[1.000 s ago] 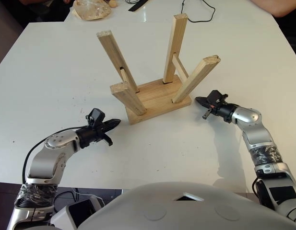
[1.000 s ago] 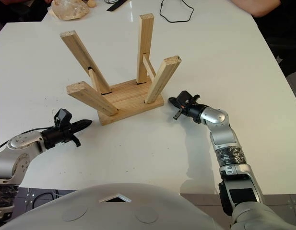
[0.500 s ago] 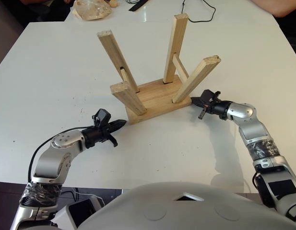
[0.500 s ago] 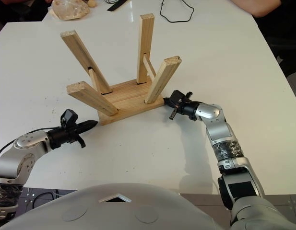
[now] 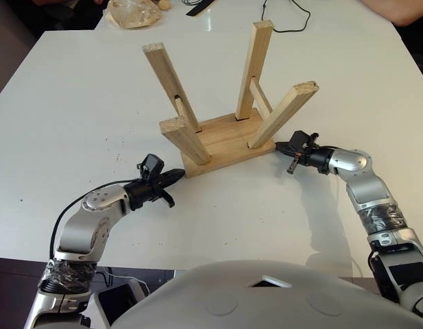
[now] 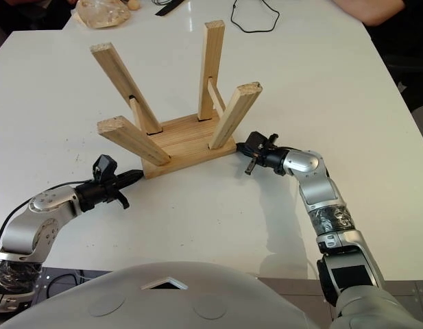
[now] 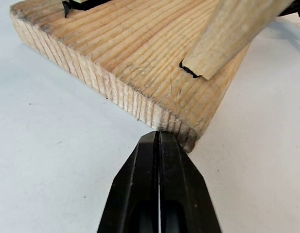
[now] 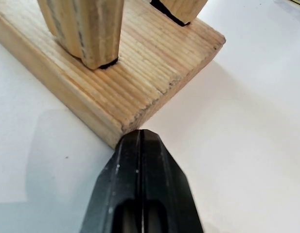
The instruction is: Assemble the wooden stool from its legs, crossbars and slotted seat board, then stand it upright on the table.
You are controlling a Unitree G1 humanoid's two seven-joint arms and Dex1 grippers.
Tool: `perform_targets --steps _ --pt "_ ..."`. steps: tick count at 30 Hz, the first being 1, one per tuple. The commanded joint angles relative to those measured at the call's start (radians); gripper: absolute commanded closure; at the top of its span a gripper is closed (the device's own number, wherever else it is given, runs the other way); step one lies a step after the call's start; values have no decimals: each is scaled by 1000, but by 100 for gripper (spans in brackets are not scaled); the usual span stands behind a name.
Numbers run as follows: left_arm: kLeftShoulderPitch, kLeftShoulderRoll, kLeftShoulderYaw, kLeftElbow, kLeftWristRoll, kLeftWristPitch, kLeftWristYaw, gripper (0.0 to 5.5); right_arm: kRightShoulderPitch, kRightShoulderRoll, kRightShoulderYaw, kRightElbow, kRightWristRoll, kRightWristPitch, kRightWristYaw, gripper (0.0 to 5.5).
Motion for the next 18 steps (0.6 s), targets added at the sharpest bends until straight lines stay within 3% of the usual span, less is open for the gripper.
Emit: perform_targets --steps 1,8,18 --pt "-6 -20 -55 -25 -19 40 -35 546 91 -15 37 -146 91 54 120 550" --pt "28 -31 74 -219 -211 144 -41 546 225 -145 -88 -518 378 263 243 550" --pt "10 26 187 -337 -327 252 -47 546 222 -210 -193 -647 462 345 237 550"
